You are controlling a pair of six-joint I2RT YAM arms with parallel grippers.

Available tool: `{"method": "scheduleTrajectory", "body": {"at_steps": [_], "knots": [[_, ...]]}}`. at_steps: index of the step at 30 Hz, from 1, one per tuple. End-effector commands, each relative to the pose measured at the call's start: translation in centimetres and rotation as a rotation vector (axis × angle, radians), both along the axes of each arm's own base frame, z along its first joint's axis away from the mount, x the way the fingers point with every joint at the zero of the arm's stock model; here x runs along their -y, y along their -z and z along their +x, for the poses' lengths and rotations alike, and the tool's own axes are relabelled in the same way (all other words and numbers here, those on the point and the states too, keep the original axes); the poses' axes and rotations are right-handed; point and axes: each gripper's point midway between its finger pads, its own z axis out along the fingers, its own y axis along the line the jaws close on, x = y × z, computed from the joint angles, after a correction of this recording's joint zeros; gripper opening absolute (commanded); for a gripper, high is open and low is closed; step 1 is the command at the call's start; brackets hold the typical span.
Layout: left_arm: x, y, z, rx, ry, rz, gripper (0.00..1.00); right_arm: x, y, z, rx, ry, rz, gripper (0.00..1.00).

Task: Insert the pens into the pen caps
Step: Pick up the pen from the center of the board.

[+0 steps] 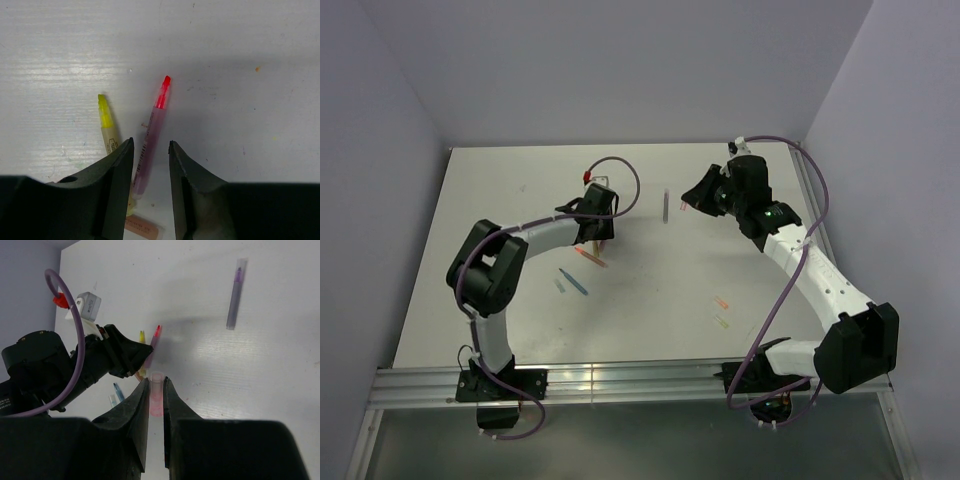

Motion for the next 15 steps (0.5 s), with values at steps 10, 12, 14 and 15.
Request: {"method": "scheduleTrajectory", "body": {"at_steps": [10, 12, 14, 15], "knots": [[1.1, 0.5, 0.6, -0.006, 0.035, -0.011, 0.37, -0.4, -1.8, 0.2, 0.07, -0.018, 0.014, 0.0], [1.2, 0.6, 0.4, -0.011, 0.038, -0.011, 0.36, -0.4, -1.8, 0.2, 0.069, -0.018, 0.013, 0.0], [1.2, 0.7, 0.4, -0.012, 0.037, -0.01, 0.35, -0.4, -1.7, 0.2, 0.067, -0.018, 0.013, 0.0], [1.2, 0.8, 0.4, -0.015, 0.038, -0.008, 0.34, -0.4, -1.8, 0.2, 0.069, -0.018, 0.013, 0.0]]}}
